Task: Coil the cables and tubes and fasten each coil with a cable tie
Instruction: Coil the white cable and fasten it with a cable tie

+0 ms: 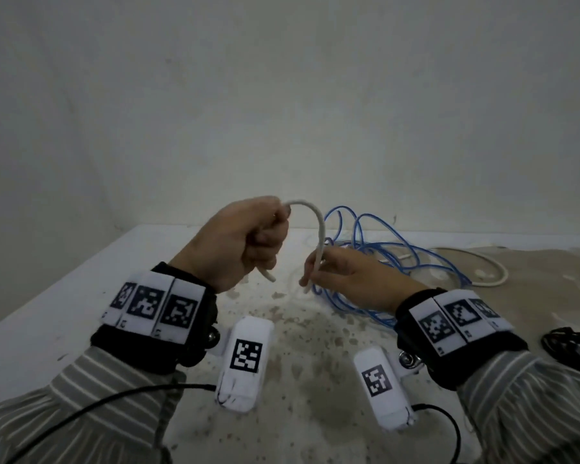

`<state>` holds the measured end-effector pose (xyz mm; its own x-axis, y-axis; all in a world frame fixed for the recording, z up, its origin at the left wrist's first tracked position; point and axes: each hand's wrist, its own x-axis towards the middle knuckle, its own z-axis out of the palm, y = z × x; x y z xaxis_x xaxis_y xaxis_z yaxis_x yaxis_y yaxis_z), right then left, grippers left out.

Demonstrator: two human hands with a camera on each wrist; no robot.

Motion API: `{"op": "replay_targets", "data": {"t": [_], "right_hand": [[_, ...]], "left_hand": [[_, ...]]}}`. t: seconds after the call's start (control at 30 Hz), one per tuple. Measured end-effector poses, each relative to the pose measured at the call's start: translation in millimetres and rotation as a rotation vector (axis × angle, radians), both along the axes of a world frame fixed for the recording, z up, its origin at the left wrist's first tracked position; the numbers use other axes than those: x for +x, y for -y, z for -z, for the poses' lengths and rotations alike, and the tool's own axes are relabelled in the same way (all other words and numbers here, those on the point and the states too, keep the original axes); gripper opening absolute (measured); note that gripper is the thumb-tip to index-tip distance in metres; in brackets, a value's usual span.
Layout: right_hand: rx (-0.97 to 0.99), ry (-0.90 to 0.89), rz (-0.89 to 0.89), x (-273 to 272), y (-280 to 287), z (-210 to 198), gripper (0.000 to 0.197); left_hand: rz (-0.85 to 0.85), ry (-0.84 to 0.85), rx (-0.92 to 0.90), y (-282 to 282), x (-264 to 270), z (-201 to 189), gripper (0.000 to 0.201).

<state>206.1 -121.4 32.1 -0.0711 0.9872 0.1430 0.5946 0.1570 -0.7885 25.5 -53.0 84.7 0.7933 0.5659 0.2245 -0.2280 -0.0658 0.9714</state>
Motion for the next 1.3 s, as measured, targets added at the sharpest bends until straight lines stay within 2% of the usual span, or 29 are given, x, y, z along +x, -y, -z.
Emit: {"op": "replay_targets", "data": {"t": [0.1, 0.17, 0.27, 0.43, 0.57, 0.67, 0.73, 0.97, 1.17, 1.3], "right_hand": [[-0.004, -0.120, 0.028, 0.7, 5.3, 6.8, 0.018], [0.002, -0.138, 0.059, 1.1, 9.1, 9.2, 0.020], [0.006, -0.067, 0.111, 0.2, 14.0, 11.6, 0.024], [0.102, 0.032, 0.172, -6.0, 21.0, 6.1, 0.037], [0.083, -0.121, 0.137, -18.7, 25.2, 4.5, 0.024], [0.088, -0.143, 0.112, -29.8, 27.6, 2.9, 0.014], [0.127, -0.174, 0.131, -32.9, 29.2, 1.1, 0.015], [0.235, -0.496, 0.156, -31.8, 36.6, -6.5, 0.019], [0.217, -0.793, 0.094, -29.3, 39.9, -13.7, 0.027], [0.294, -0.688, 0.161, -27.2, 43.2, -13.5, 0.020]], "left_hand": [[0.005, 0.115, -0.100, 0.6, -2.5, -0.6, 0.011], [-0.066, 0.146, -0.109, 2.5, -2.6, 5.5, 0.017], [-0.153, 0.182, -0.127, 9.4, -1.8, 12.6, 0.023], [-0.188, 0.312, -0.240, 17.2, 1.2, 15.6, 0.025], [-0.215, 0.432, -0.364, 23.1, 8.0, 16.6, 0.022], [-0.272, 0.330, -0.284, 27.6, 11.1, 18.8, 0.022], [-0.299, 0.240, -0.209, 30.5, 12.5, 21.0, 0.023], [-0.191, 0.184, -0.249, 38.8, 16.2, 42.1, 0.019], [-0.281, 0.144, -0.261, 50.9, 21.3, 47.6, 0.023], [-0.296, 0.060, -0.185, 52.0, 18.8, 46.3, 0.026]]}}
